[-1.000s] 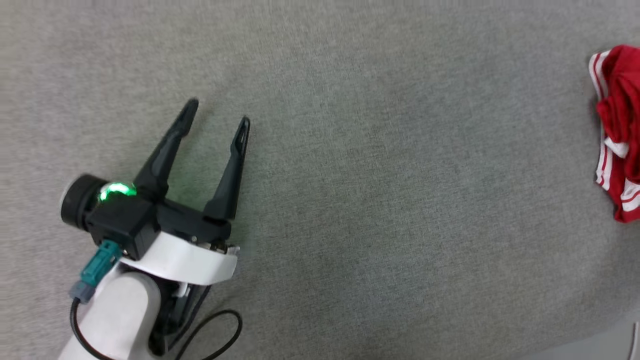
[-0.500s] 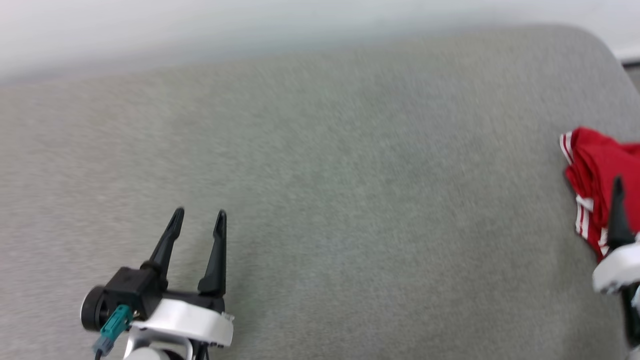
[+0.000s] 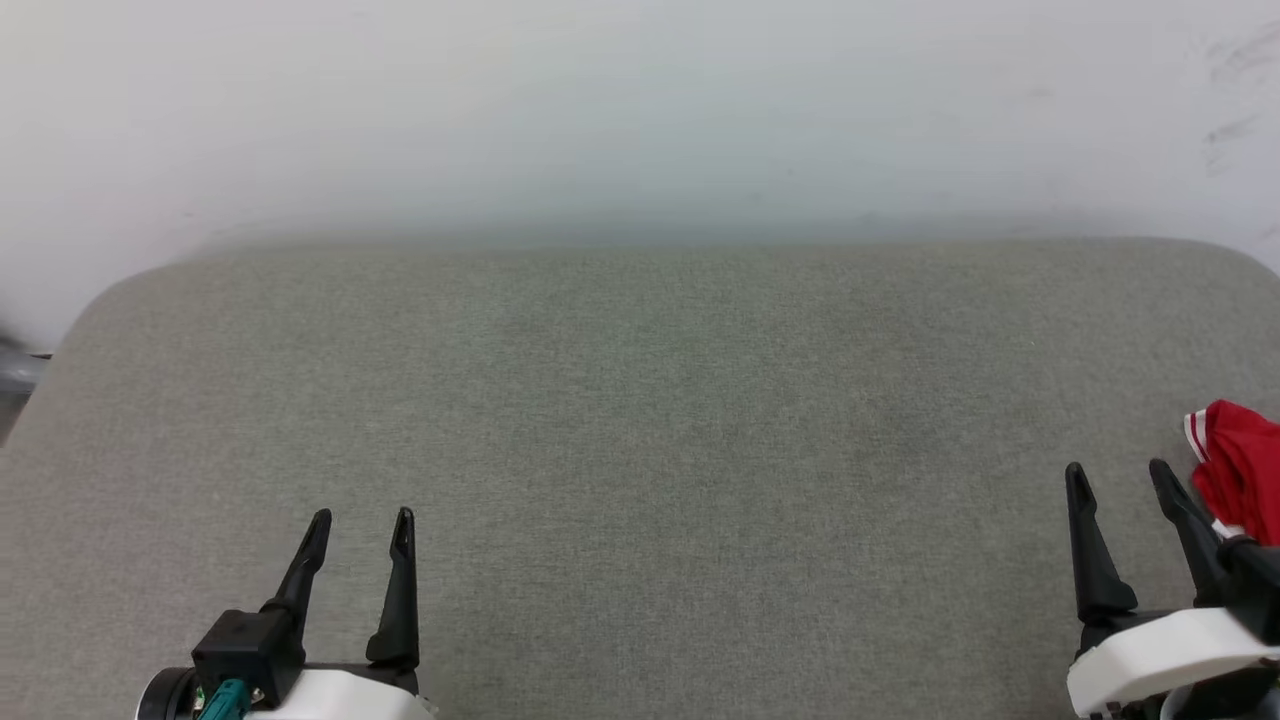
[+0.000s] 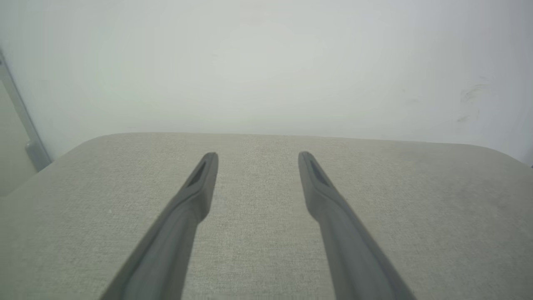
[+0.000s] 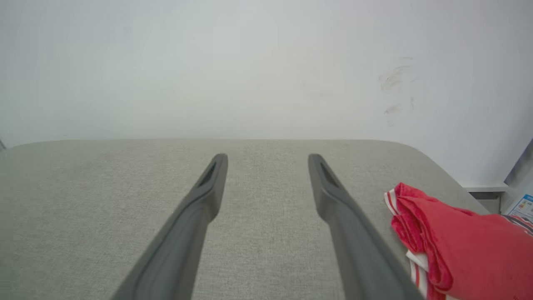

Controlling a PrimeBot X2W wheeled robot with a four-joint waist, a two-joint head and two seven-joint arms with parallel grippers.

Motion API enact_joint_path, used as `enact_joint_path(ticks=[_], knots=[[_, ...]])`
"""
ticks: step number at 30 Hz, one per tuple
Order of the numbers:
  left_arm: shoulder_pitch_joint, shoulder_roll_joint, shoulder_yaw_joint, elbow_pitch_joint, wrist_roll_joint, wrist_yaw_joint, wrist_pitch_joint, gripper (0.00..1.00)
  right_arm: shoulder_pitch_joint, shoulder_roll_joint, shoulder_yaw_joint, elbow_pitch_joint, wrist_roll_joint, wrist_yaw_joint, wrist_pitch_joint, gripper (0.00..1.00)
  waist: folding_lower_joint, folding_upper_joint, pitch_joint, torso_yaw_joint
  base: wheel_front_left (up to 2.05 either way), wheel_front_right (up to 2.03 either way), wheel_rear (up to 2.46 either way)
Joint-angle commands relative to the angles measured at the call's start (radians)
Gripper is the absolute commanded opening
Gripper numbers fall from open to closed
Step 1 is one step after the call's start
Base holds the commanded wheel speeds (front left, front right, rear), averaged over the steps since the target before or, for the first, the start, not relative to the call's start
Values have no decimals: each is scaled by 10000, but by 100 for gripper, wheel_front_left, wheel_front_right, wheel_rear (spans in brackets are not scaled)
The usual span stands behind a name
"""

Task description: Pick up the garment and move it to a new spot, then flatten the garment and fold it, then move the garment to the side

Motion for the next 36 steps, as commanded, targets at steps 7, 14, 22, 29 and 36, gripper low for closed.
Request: enact_joint_path(ticks=[7, 14, 22, 29, 36], knots=[[236, 74, -72, 380, 32, -117, -58, 100, 1139, 147, 208, -1128, 30, -12, 417, 100, 3, 0, -578, 319, 0, 0, 0], [317, -48, -127, 725, -16, -191, -64, 100, 1665, 195, 328, -1709, 109, -11, 584, 100, 3, 0, -762, 316, 0, 0, 0], [173, -133, -47, 938, -36, -290, -68, 100, 1735, 204, 429, -1807, 201, -11, 580, 100, 3, 0, -748, 345, 0, 0, 0], [214, -193, -5, 956, -3, -308, 6, 0, 1652, 163, 442, -1690, 275, 0, 615, 0, 4, 0, -723, 342, 0, 0, 0], [267, -443, 115, 1255, -735, -454, 218, 0, 1544, 148, 493, -1204, 1146, 0, 641, 0, 3, 0, -699, 333, 0, 0, 0]])
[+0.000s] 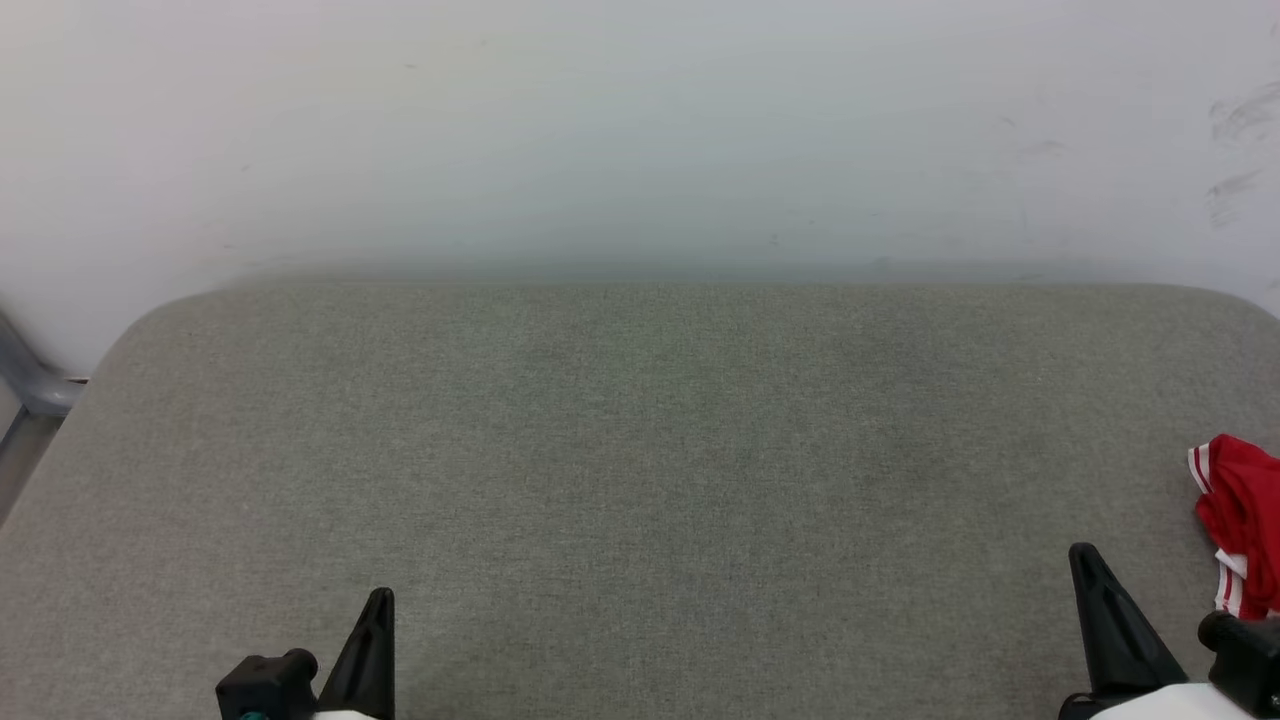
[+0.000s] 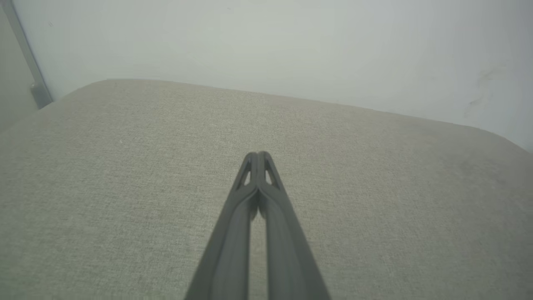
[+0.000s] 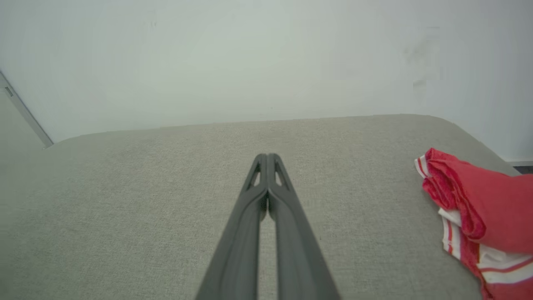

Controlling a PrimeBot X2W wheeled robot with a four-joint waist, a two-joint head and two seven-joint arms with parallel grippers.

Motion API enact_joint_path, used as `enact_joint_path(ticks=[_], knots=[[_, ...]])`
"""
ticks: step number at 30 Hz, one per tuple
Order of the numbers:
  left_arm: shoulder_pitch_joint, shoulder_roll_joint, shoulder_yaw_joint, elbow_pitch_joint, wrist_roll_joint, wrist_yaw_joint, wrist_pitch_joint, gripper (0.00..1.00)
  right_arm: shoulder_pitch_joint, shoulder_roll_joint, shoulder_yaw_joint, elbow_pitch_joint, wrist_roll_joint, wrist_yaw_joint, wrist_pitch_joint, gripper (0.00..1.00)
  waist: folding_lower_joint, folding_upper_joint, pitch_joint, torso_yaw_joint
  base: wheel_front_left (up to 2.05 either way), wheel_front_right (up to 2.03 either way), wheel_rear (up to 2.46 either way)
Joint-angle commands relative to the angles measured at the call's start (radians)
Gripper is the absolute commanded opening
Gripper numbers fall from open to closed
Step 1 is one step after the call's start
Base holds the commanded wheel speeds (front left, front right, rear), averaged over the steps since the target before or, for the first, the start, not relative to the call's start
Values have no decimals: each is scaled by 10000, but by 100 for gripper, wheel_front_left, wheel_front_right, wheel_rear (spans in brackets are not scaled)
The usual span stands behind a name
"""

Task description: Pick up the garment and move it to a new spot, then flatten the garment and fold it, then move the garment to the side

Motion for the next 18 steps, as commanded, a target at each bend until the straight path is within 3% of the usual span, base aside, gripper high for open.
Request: enact_joint_path(ticks=[1, 18], knots=[[-224, -21, 174, -116, -421, -86, 91, 0, -201, -27, 18, -40, 542, 0, 23, 0, 0, -1, 9, -4, 0, 0, 0], [-714, -434, 896, 248, -2998, -665, 815, 0, -876, -123, 96, 816, 3741, -2, 177, 0, 0, -1, 99, -41, 0, 0, 0]])
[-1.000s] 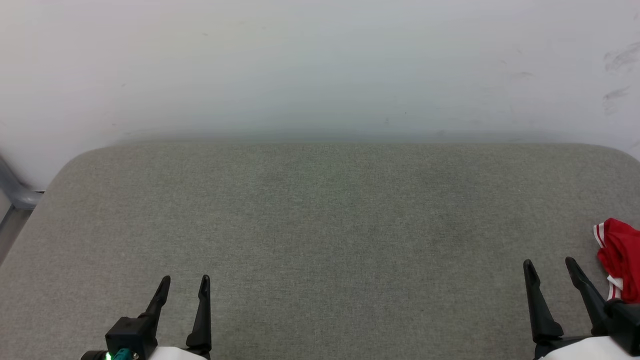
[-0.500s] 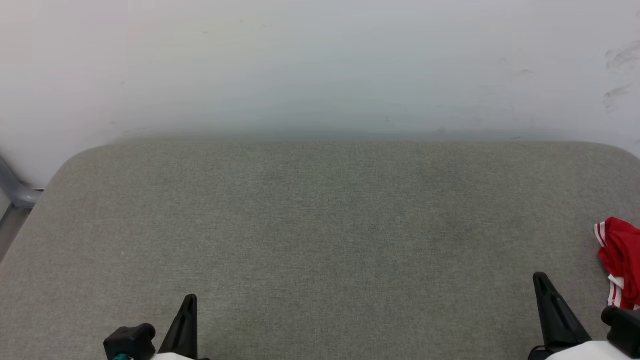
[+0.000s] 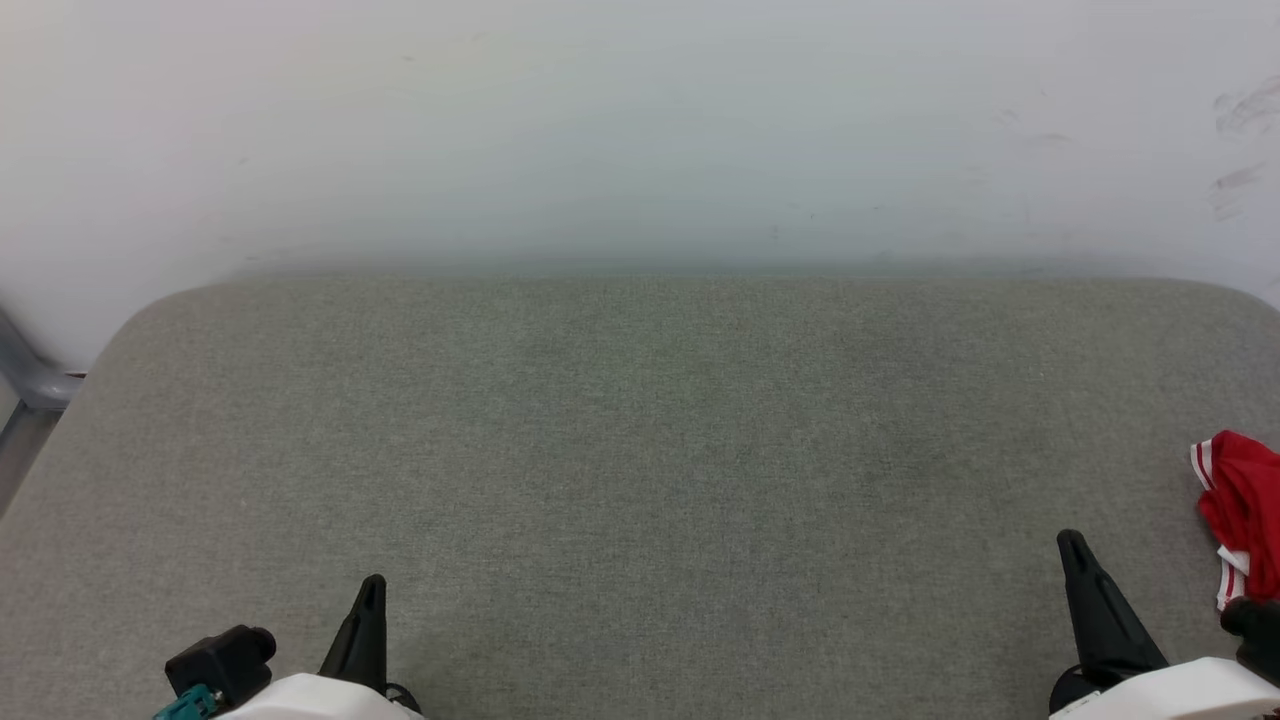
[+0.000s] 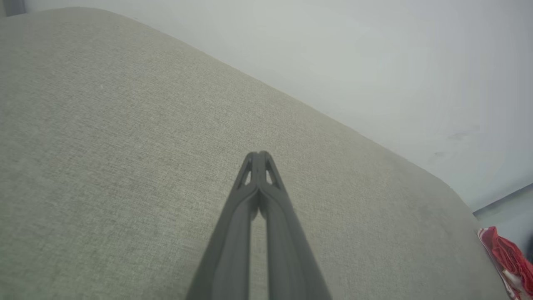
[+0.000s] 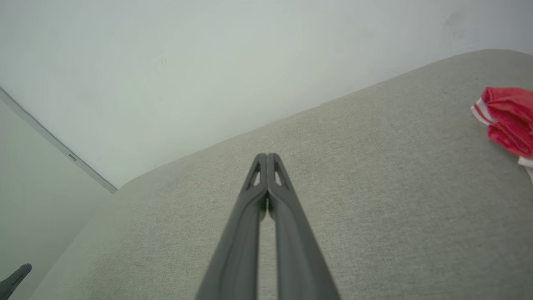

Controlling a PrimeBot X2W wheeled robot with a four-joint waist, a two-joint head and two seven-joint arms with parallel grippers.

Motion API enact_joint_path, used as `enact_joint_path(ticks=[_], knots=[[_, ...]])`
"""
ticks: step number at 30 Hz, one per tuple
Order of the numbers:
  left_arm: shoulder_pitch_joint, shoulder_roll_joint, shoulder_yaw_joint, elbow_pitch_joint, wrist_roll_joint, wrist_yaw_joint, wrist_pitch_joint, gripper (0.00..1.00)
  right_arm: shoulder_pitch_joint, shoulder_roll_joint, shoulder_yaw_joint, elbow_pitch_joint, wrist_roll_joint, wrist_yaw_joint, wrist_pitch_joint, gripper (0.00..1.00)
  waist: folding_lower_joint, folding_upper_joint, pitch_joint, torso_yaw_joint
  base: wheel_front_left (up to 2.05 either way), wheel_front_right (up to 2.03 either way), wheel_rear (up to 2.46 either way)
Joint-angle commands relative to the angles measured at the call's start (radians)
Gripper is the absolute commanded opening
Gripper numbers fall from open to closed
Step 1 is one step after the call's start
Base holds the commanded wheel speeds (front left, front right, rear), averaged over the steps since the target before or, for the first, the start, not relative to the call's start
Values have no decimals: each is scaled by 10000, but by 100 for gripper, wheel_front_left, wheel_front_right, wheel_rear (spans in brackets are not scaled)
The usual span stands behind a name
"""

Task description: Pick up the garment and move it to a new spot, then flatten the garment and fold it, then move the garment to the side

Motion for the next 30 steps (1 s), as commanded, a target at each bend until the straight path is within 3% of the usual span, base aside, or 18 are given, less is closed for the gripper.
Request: enact_joint_path(ticks=[1, 30], knots=[[-352, 4, 182, -77, -368, -98, 92, 0, -359, -100, 7, -16, 474, -2, 20, 0, 0, -1, 9, -4, 0, 0, 0], [-949, -609, 1200, 300, -3794, -879, 1114, 0, -1221, -151, 32, 1121, 4704, -3, 286, 0, 0, -1, 170, -70, 0, 0, 0]])
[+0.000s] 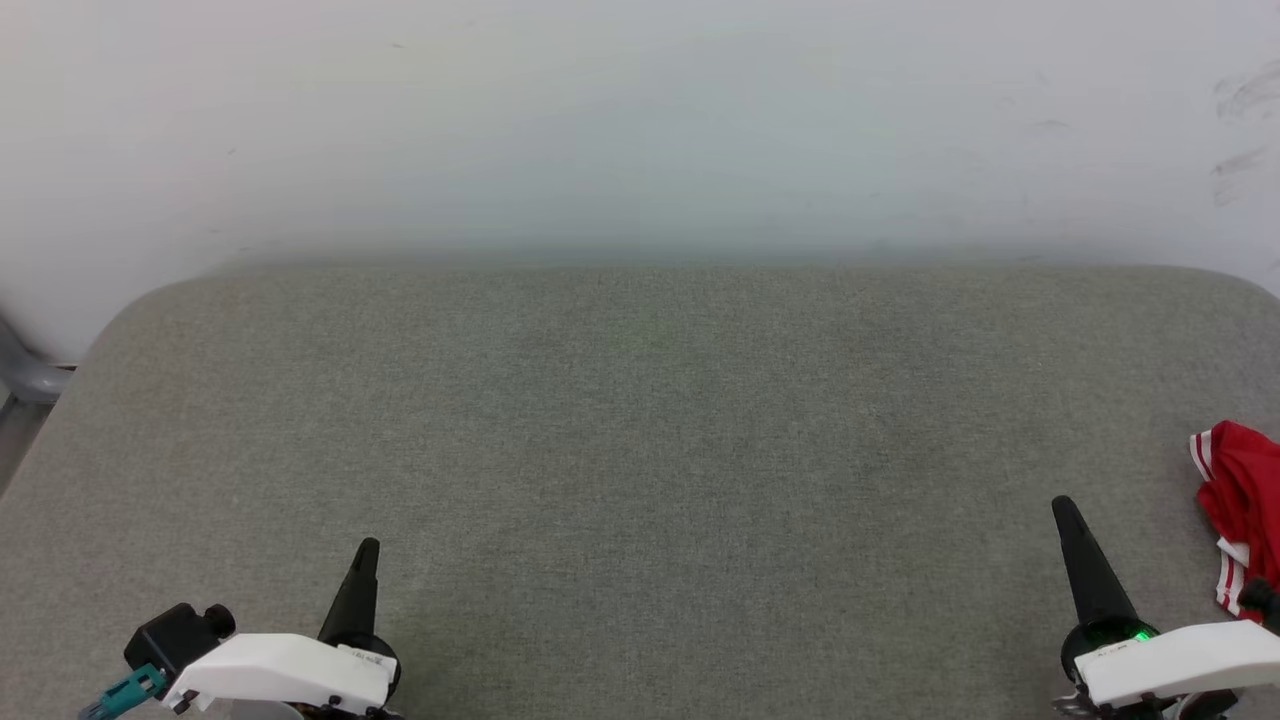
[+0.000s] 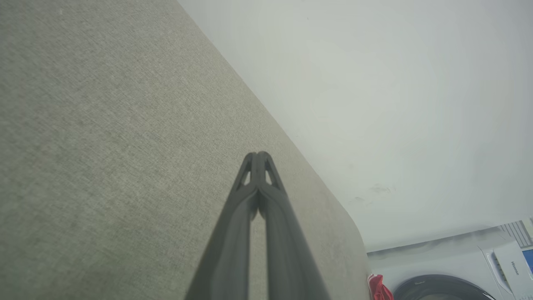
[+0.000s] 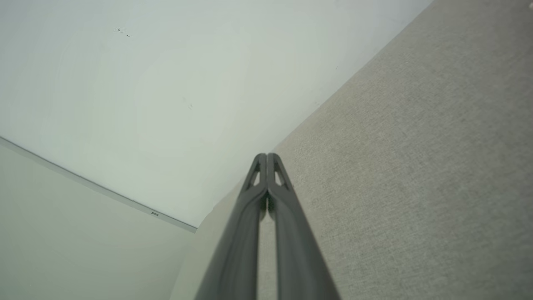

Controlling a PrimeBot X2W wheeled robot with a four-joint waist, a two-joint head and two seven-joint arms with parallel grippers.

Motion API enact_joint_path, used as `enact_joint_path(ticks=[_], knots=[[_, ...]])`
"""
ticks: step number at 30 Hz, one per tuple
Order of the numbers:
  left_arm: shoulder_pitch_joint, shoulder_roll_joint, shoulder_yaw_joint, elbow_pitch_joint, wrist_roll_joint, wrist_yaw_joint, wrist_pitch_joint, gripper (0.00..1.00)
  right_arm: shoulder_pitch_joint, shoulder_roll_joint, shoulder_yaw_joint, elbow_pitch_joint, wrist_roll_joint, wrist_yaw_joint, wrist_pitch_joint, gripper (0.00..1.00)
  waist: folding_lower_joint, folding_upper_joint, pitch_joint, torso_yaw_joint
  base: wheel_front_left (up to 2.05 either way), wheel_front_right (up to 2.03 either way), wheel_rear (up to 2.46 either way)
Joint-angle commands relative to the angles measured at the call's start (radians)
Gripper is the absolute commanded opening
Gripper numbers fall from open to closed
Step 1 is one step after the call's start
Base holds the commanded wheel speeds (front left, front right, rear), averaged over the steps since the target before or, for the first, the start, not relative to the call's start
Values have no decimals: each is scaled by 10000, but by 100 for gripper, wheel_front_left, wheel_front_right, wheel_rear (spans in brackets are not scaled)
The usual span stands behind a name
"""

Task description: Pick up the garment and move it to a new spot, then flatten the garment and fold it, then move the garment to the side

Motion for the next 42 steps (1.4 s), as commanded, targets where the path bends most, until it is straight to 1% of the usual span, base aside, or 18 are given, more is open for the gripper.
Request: enact_joint_path(ticks=[1, 22, 42], knots=[[-256, 15, 99, -61, -209, -93, 68, 0, -260, -86, -2, -7, 272, 1, 18, 0, 0, -1, 5, -2, 0, 0, 0], [-578, -341, 678, 158, -2032, -510, 646, 0, -743, -79, -31, 612, 2518, 0, 201, 0, 0, -1, 118, -48, 0, 0, 0], [-835, -632, 1155, 340, -3474, -840, 1108, 0, -1093, -57, -75, 1109, 4286, -1, 349, 0, 0, -1, 226, -92, 0, 0, 0]])
